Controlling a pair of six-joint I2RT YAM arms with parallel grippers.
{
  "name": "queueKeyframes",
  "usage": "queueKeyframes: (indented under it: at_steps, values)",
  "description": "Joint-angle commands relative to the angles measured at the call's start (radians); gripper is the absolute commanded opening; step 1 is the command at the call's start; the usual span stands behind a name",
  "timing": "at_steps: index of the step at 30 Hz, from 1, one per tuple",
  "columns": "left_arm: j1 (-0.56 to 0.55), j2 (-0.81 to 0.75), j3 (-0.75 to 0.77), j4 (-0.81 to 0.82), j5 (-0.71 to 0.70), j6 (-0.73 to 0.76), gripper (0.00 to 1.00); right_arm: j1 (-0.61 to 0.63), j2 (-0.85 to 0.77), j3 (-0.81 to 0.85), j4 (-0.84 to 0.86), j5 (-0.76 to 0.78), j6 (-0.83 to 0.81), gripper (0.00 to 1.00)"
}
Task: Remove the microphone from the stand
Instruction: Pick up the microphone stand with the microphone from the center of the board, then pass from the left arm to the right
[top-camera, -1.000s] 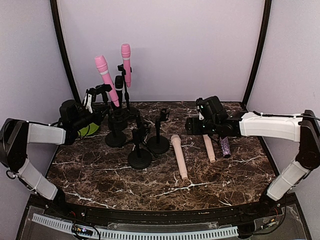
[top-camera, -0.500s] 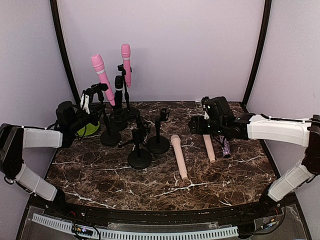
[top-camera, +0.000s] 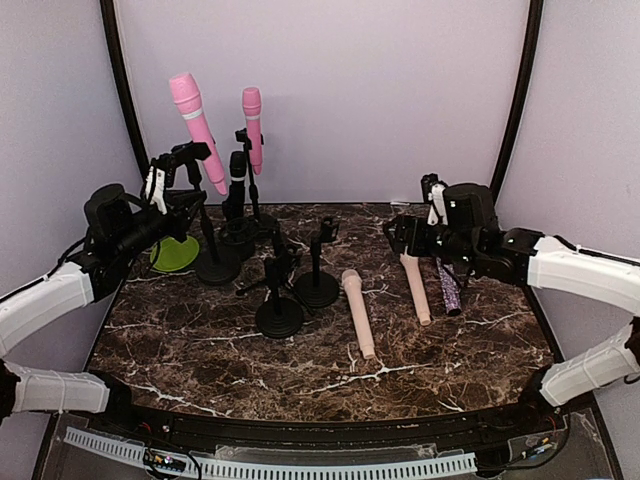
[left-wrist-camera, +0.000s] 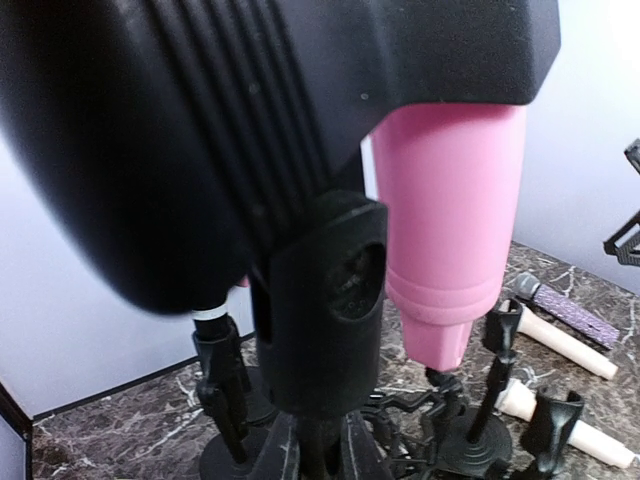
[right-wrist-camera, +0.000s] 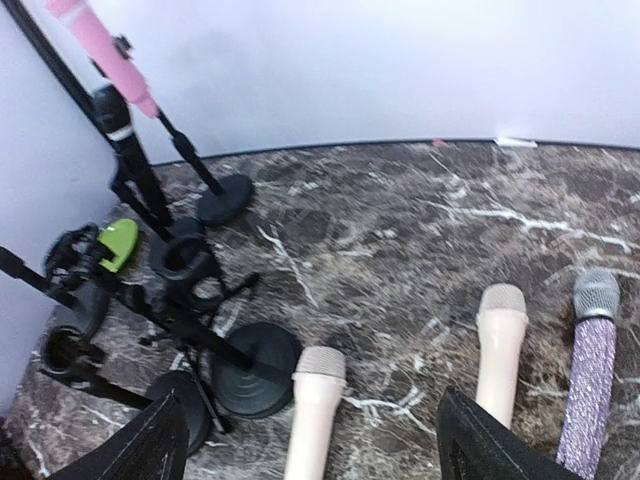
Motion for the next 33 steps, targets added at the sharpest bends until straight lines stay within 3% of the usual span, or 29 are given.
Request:
queueKeyframes:
  at_steps: [1, 9, 15, 22, 33]
  values:
    - [-0.041, -0.069, 0.145, -0.200, 0.014, -0.034, 0.00, -0.002, -0.096, -0.012, 0.172, -0.167, -0.088, 0.87]
    - [-0.058, -0.083, 0.309, -0.515, 0.035, -0.022, 0.00, -0.001, -0.129, 0.020, 0.208, -0.306, -0.141, 0.87]
    - [-0.083, -0.084, 0.377, -0.612, 0.192, -0.031, 0.00, 0.033, -0.084, 0.028, 0.309, -0.447, -0.147, 0.86]
    - [-0.179, -0.074, 0.384, -0.452, 0.315, -0.198, 0.00, 0.121, 0.035, 0.049, 0.557, -0.570, -0.100, 0.84]
    - [-0.410, 0.079, 0.451, -0.242, 0.338, -0.287, 0.00, 0.253, 0.238, 0.181, 0.593, -0.548, -0.090, 0.75]
